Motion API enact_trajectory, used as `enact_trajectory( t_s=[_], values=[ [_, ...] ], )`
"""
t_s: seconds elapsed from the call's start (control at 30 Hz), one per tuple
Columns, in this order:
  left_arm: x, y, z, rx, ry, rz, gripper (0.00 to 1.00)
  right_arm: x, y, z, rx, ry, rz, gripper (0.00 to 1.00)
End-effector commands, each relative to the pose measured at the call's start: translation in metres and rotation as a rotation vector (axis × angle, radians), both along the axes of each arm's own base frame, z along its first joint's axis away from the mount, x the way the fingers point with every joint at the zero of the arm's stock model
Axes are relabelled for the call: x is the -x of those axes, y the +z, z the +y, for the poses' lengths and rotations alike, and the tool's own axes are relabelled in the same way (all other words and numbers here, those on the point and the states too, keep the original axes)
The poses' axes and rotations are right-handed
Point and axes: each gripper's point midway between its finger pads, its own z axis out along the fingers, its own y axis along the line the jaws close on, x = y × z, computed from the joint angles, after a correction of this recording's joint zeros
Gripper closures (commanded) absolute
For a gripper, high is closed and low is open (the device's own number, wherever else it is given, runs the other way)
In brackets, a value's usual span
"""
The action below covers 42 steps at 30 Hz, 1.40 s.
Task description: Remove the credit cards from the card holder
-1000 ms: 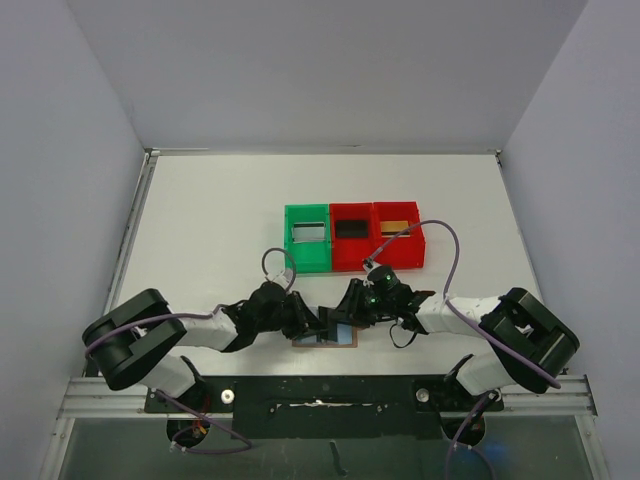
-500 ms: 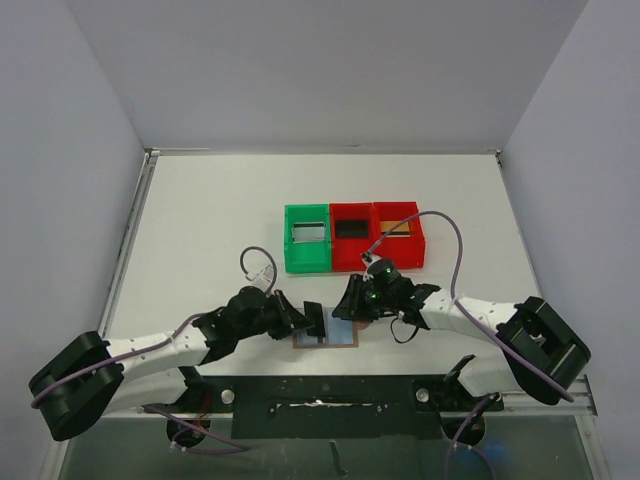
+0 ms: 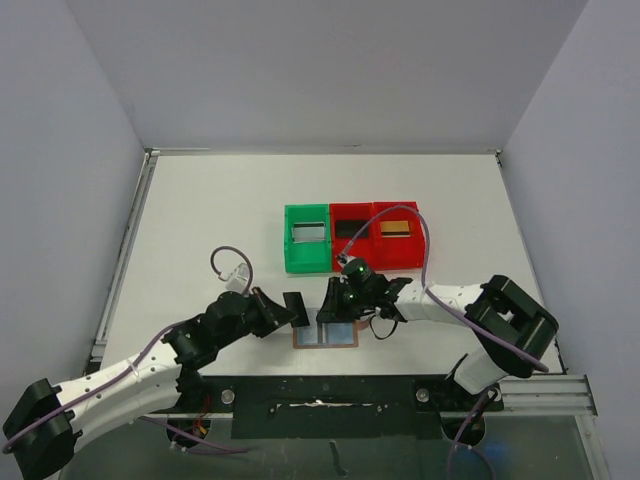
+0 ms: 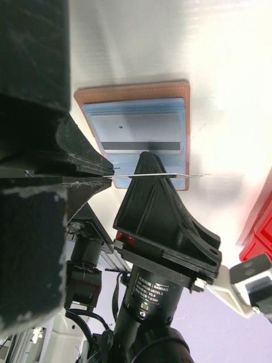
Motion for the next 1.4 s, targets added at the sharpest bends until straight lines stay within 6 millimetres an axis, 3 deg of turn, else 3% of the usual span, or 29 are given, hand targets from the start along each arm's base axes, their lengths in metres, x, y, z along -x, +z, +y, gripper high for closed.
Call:
enact_trajectory(
  t_s=[0.0,0.3,0.4,0.47,0.57,0.67,0.8,0.9,1.03,1.17,1.37],
  values=[
    [-0.003,0.001,0.004,-0.006,0.024,-0.006,1.00,0.001,-0.004,-0.013,0.014,-0.051,-0.006,0.76],
    [0.000,0.007,-0.015,0.032,-0.068,-0.018,1.00,-0.001,0.007,-0.036,0.058,-0.110,-0.039,0.71],
    [0.001,0.016,-0.024,0.059,-0.109,-0.042,1.00,-0.008,0.039,-0.033,-0.017,-0.105,-0.132,0.61],
    [0.000,0.025,-0.029,0.090,-0.135,-0.067,1.00,-0.018,0.063,-0.040,-0.055,-0.144,-0.197,0.43],
    [0.000,0.042,-0.036,0.153,-0.182,-0.104,1.00,-0.031,0.091,-0.057,-0.109,-0.205,-0.277,0.24],
    [0.000,0.061,-0.040,0.228,-0.226,-0.148,1.00,-0.038,0.114,-0.071,-0.176,-0.259,-0.355,0.16],
    [0.003,0.086,-0.044,0.316,-0.287,-0.214,1.00,-0.037,0.144,-0.076,-0.294,-0.271,-0.485,0.10],
    [0.007,0.103,-0.047,0.396,-0.317,-0.250,1.00,-0.030,0.162,-0.073,-0.365,-0.230,-0.539,0.09],
    [0.015,0.123,-0.050,0.496,-0.362,-0.292,1.00,-0.019,0.170,-0.067,-0.406,-0.171,-0.519,0.11],
    [0.018,0.133,-0.052,0.536,-0.387,-0.313,1.00,-0.003,0.186,-0.048,-0.534,-0.052,-0.515,0.18],
    [0.017,0.142,-0.051,0.565,-0.377,-0.334,1.00,0.007,0.195,-0.037,-0.627,0.010,-0.488,0.30]
  ],
)
